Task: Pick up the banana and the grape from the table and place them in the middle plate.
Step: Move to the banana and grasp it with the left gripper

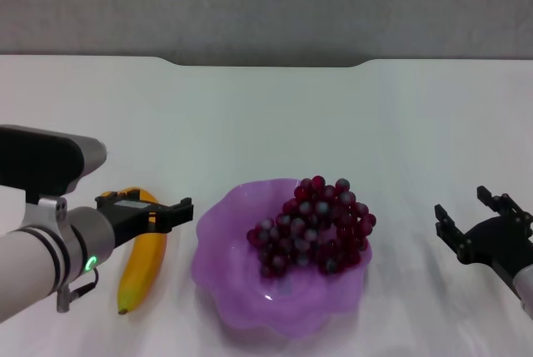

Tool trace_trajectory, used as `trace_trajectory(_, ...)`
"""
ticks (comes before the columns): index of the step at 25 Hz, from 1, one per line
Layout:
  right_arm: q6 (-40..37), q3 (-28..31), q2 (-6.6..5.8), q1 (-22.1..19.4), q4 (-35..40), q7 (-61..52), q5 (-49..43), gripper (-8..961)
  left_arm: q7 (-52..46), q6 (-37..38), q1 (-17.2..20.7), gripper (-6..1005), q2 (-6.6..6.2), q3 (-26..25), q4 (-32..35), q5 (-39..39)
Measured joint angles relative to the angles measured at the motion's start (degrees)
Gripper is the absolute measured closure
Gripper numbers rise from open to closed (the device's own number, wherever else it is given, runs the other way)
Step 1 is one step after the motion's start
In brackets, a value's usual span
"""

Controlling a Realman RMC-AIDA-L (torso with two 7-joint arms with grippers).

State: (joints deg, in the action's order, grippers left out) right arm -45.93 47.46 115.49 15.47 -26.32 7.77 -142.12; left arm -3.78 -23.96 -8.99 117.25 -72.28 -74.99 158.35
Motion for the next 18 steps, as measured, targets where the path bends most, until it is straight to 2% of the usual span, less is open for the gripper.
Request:
trace_trajectory(6, 0.00, -0.06, 0.00, 0.00, -0.04, 0.06, -0.04, 242, -1.87, 4.64, -1.45, 108, 0.06, -0.22, 6.27, 0.00)
trace_trajectory(10, 0.00, -0.09, 0.00, 0.00, -0.07, 0.06, -0.16, 242, -3.62, 6.75, -3.69, 108, 0.15, -0.07, 12.16, -0.30)
trace_trajectory(18, -0.03, -0.09, 0.00, 0.00, -0.12, 0.06, -0.30, 242, -5.58, 9.85, -5.01, 108, 0.30, 1.24, 15.36, -0.63)
